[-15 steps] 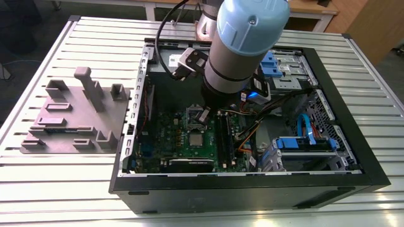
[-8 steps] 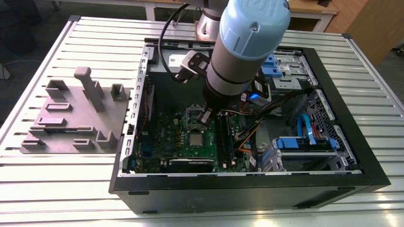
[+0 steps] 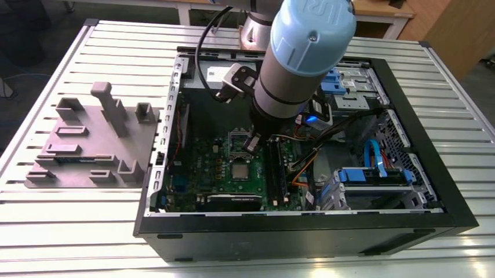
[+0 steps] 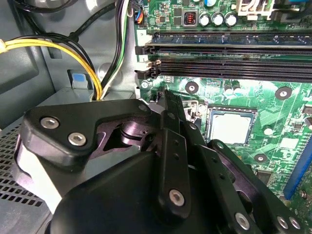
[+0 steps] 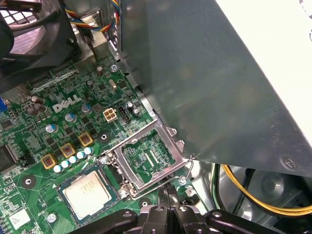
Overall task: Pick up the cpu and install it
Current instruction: 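Close the cpu cover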
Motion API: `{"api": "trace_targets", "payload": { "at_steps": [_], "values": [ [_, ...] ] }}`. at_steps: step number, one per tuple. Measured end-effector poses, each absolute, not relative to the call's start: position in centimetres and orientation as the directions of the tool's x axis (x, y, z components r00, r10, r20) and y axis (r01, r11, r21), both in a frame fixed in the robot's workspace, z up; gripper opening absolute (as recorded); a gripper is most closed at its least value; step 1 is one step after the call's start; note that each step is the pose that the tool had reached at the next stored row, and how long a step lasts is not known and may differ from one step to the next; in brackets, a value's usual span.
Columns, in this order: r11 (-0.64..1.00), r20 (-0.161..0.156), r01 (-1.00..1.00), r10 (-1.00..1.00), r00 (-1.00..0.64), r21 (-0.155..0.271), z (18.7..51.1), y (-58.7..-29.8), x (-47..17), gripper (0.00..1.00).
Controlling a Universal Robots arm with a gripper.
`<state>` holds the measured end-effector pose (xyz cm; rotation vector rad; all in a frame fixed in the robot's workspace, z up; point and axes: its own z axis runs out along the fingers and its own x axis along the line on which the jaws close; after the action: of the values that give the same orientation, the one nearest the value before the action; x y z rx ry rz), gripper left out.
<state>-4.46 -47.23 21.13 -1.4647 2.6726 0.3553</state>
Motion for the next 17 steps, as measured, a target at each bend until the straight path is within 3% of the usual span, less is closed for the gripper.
{"api": "trace_targets", "payload": {
  "at_steps": [17],
  "values": [
    [0.517, -0.18, -0.839, -0.821, -0.542, 0.17, 20.8, -46.2, -4.3, 0.11]
  ]
}}
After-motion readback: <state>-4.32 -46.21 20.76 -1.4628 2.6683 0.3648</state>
